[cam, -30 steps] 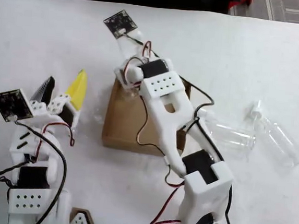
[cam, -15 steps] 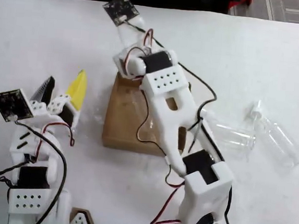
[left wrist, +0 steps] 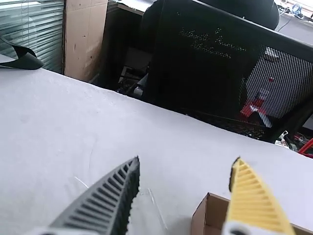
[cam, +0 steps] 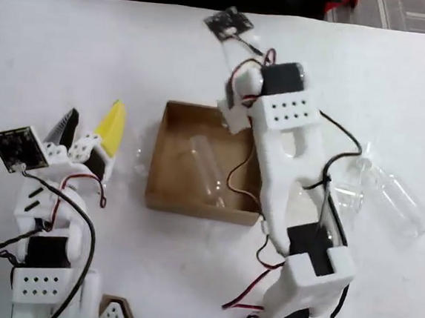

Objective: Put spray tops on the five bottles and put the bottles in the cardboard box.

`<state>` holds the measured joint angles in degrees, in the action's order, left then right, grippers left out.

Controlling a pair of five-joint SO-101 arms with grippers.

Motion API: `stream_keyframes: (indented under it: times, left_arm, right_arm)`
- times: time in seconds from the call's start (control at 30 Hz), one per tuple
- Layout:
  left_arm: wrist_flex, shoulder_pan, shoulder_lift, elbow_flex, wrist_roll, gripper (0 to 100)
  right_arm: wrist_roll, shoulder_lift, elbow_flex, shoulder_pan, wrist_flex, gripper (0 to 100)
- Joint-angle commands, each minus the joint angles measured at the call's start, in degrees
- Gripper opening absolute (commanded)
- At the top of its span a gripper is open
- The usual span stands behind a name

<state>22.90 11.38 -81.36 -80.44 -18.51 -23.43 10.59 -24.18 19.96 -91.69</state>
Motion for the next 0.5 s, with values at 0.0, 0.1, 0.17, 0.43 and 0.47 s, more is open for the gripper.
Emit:
stream_keyframes:
  times: [0.0,0.1,0.17,0.43,0.47]
  left_arm:
    - [-1.14,-0.66,0.13,0.44,0.62,28]
    - [-1.14,-0.66,0.13,0.44,0.62,28]
    - [-1.14,-0.66,0.13,0.44,0.62,28]
    - [-1.14,-0.66,0.04,0.44,0.62,28]
    - [-1.14,-0.66,0.04,0.44,0.62,28]
  right_arm:
    - [-3.43,-3.38,6.86,0.66,-3.56,15.6]
    - [-2.55,-4.79,13.71,1.19,-0.57,15.6]
    - [-2.46,-7.34,19.08,1.71,2.07,15.7]
    - [0.79,-26.33,44.57,5.76,17.89,15.9]
    - [1.76,-27.82,47.12,5.85,20.26,15.9]
